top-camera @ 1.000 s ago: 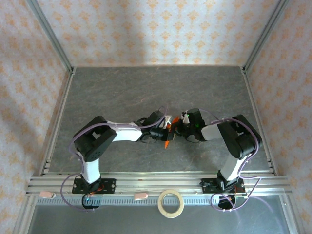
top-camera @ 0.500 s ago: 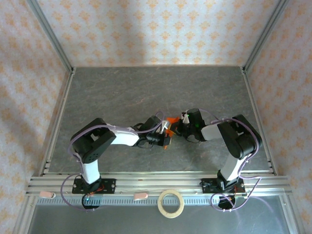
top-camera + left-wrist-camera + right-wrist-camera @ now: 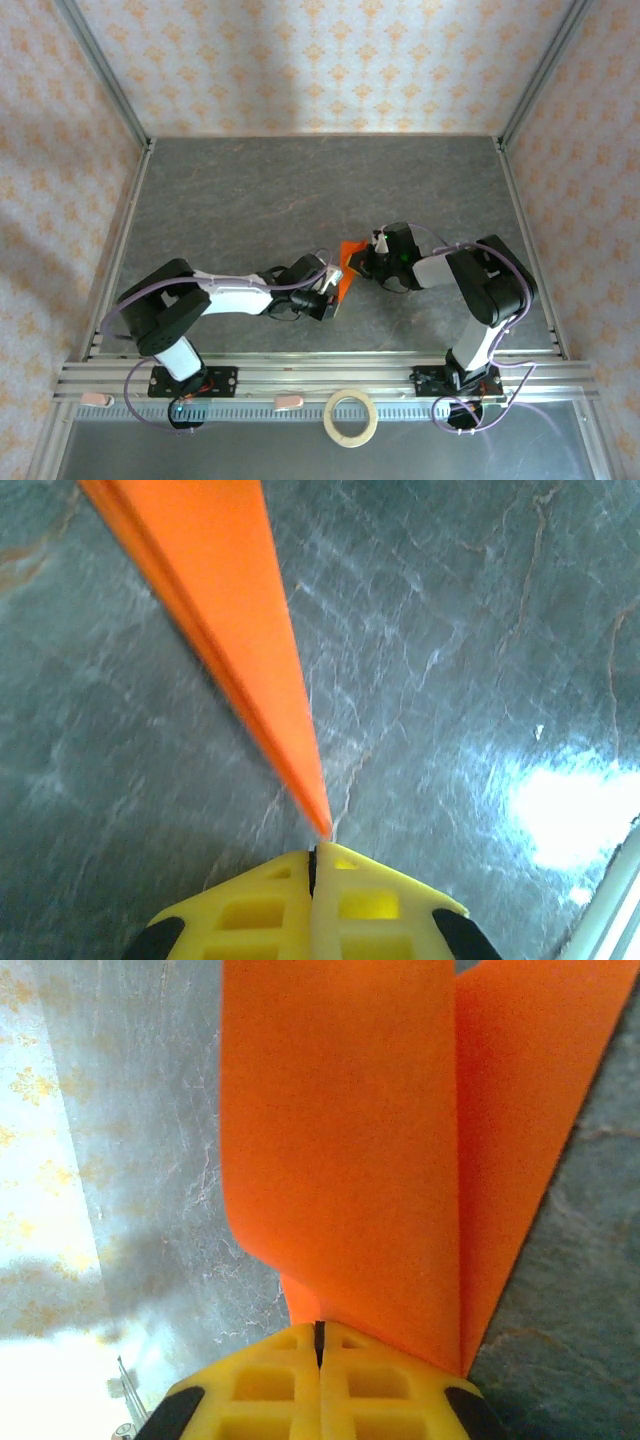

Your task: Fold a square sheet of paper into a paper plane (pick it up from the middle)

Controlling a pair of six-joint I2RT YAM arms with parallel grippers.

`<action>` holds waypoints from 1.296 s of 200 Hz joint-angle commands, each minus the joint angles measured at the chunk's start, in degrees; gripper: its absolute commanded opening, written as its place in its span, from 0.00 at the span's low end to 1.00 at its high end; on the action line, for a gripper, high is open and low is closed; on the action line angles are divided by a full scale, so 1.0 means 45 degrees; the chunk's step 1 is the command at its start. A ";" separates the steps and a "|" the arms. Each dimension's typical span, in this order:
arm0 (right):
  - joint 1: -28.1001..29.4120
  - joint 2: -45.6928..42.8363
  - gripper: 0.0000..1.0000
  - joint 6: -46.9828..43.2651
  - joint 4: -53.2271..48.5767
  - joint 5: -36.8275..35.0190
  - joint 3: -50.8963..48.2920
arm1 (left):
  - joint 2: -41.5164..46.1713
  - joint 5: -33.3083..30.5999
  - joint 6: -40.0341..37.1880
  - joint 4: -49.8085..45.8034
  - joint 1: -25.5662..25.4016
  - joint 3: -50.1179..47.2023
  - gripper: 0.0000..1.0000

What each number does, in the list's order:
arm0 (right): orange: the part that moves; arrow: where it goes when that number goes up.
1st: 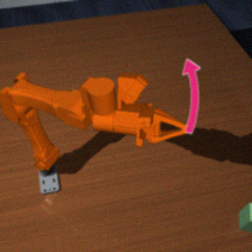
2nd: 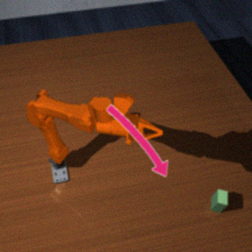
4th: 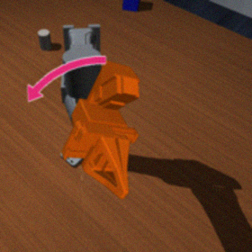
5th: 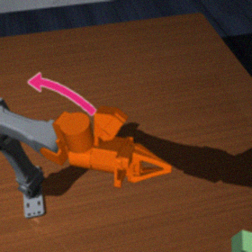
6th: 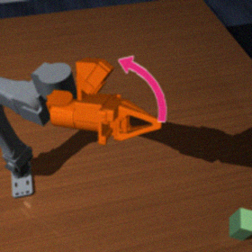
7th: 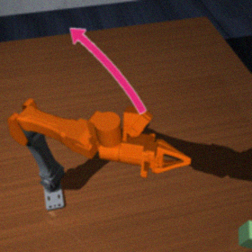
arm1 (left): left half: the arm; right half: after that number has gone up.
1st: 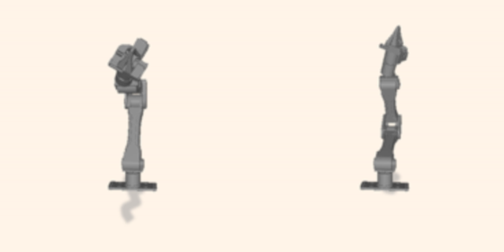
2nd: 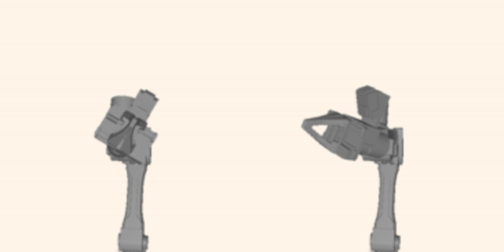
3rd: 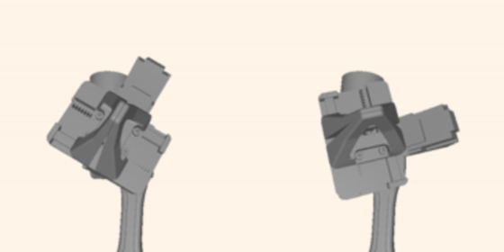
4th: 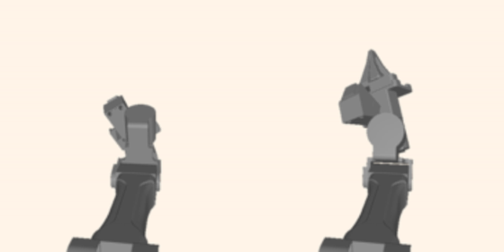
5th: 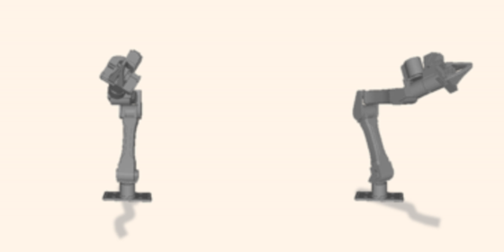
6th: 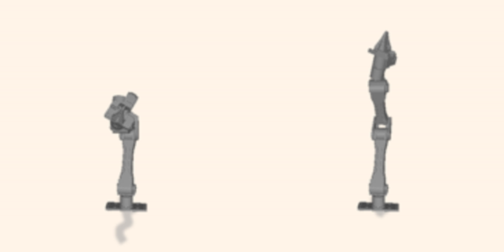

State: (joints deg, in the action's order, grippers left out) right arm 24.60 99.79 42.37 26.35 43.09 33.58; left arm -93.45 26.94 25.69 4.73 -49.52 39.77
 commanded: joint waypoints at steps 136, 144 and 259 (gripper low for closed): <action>-0.0056 0.0336 0.00 0.0217 -0.1020 -0.1161 -0.0483 | -0.2947 -0.0775 0.2219 0.1451 0.1248 0.2254 0.00; -0.0071 0.0226 0.00 0.0165 -0.1156 -0.1123 -0.0318 | -0.3038 -0.0920 0.2220 0.1080 0.1243 0.2162 0.00; 0.0402 -0.1494 0.00 -0.0349 -0.2359 -0.0893 0.1017 | -0.2886 0.0140 0.1283 0.1119 0.1472 0.0007 0.00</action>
State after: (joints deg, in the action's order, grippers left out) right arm 24.38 93.03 41.87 17.45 40.03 38.09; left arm -103.48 28.51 32.93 19.68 -43.44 43.03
